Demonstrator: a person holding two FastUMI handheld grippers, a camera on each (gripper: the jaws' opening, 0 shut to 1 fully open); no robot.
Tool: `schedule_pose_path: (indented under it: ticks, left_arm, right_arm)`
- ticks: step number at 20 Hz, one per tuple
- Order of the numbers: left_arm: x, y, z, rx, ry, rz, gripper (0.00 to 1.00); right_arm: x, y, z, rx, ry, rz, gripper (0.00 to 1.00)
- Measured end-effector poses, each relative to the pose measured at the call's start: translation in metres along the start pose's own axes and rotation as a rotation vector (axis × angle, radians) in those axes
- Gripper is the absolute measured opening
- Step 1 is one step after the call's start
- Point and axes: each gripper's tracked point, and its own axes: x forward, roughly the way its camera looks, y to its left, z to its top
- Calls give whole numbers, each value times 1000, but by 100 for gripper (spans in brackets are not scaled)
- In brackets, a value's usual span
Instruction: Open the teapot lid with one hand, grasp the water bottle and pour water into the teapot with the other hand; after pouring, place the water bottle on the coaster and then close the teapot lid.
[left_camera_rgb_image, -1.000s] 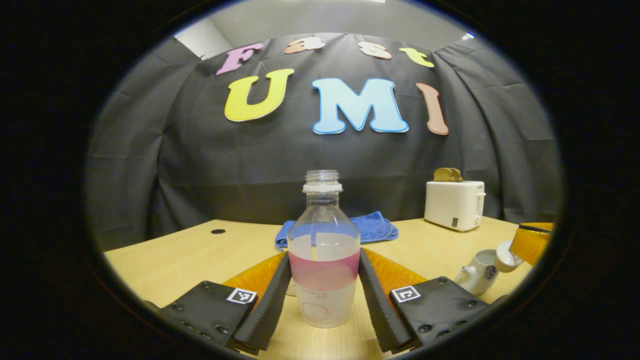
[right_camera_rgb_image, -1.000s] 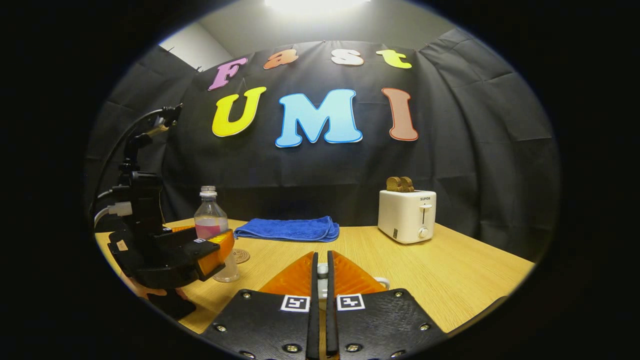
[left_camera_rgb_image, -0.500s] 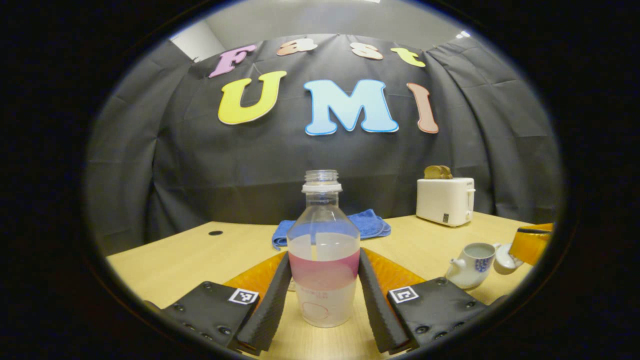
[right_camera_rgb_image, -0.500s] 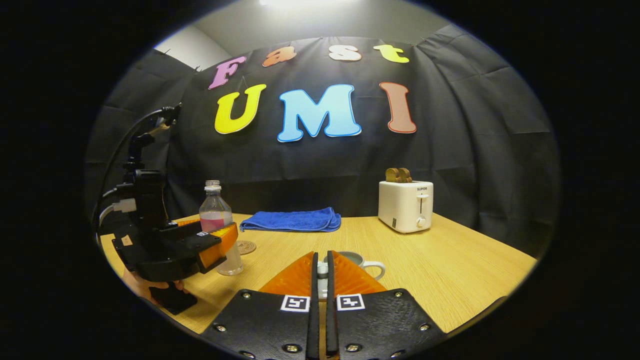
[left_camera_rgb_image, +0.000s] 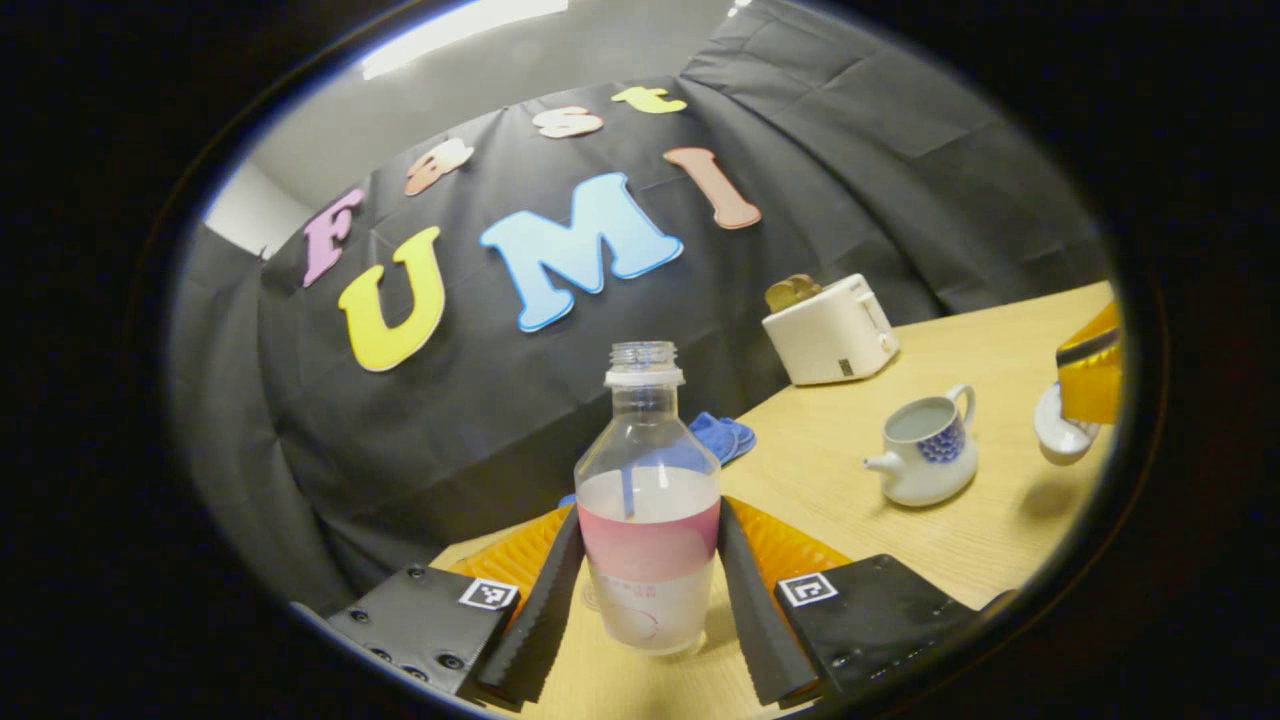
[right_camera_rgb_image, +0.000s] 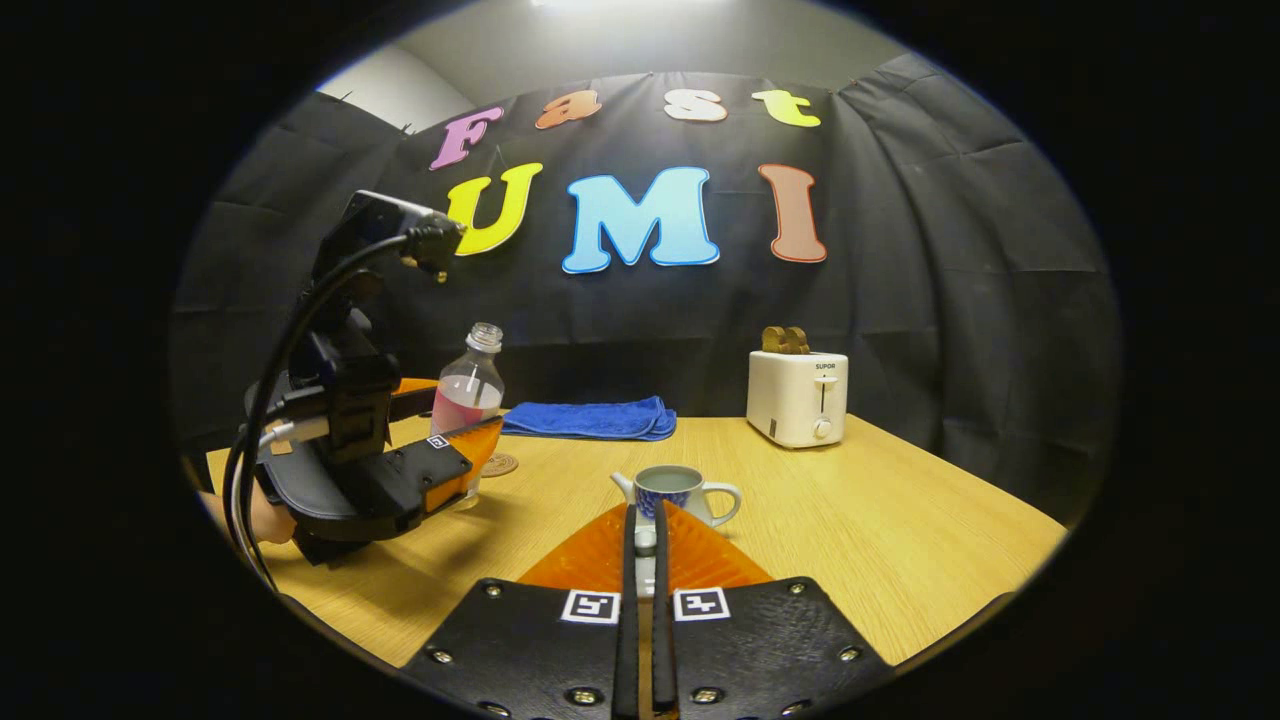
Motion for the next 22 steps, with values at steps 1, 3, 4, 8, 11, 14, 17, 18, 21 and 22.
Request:
schedule_pose_path:
  ticks: [1,3,4,8,11,14,17,18,21,22]
  left_arm:
    - [3,-2,4,64,-9,-11,85]
    - [6,-11,7,141,-14,-40,85]
    - [8,-16,5,174,-11,-56,85]
    - [14,-28,10,299,-19,-112,85]
    - [17,-39,17,409,-47,-149,86]
    - [22,-54,15,503,-53,-198,85]
    - [23,-65,17,574,-66,-242,86]
    - [26,-68,17,606,-68,-251,86]
    - [35,-78,8,689,-47,-280,85]
    - [38,-80,5,712,-37,-289,85]
  right_arm:
    - [0,-4,-1,-9,-1,-11,6]
    - [-2,-10,0,1,-4,-20,6]
    - [-3,-14,-1,5,-6,-28,5]
    - [-3,-32,1,50,-21,-69,5]
    - [-4,-48,4,83,-41,-110,5]
    - [-5,-55,2,107,-40,-128,5]
    - [-5,-54,2,99,-38,-125,5]
    - [-6,-54,2,98,-35,-124,5]
    - [-7,-57,2,93,-31,-130,5]
    - [-7,-58,1,92,-32,-131,5]
